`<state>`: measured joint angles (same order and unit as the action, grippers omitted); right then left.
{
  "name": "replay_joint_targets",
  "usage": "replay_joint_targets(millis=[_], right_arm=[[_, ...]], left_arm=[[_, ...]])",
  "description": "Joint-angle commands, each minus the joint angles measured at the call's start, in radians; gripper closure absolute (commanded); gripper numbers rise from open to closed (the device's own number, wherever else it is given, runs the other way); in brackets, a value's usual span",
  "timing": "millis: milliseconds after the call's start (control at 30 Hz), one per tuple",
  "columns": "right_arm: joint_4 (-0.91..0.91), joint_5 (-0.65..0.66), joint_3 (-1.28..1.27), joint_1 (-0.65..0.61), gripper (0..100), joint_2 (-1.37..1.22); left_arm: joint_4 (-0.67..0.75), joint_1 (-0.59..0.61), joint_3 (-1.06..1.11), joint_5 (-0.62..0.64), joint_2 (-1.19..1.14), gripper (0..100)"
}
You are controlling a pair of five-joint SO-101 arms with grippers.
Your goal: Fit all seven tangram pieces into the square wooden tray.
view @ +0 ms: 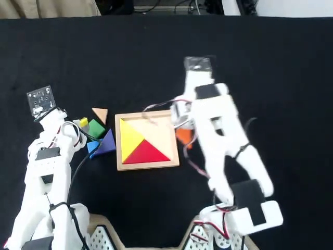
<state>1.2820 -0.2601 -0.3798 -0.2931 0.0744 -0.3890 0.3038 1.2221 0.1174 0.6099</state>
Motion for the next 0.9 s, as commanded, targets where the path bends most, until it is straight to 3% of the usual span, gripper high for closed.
replay_joint_targets(millis=[0, 233, 400, 633, 867], right_arm=[[-0.055, -0.023, -0.024, -0.078, 98.5, 0.048], [-0.327, -0.015, -0.186, -0.064, 98.8, 0.047], [-0.382, 0.112, -0.203, -0.066, 98.8, 0.047], [-0.381, -0.063, -0.220, -0.166, 98.8, 0.047], [-0.382, -0.074, -0.242, -0.160, 98.8, 0.047]], left_arm=[[0.020, -0.005, -0.007, 0.005, 0.011, 76], [0.020, -0.005, -0.005, 0.000, 0.011, 76], [0.020, -0.010, -0.005, -0.005, 0.011, 76], [0.020, -0.012, -0.005, -0.005, 0.011, 76], [0.017, -0.005, -0.005, -0.005, 0.011, 76]])
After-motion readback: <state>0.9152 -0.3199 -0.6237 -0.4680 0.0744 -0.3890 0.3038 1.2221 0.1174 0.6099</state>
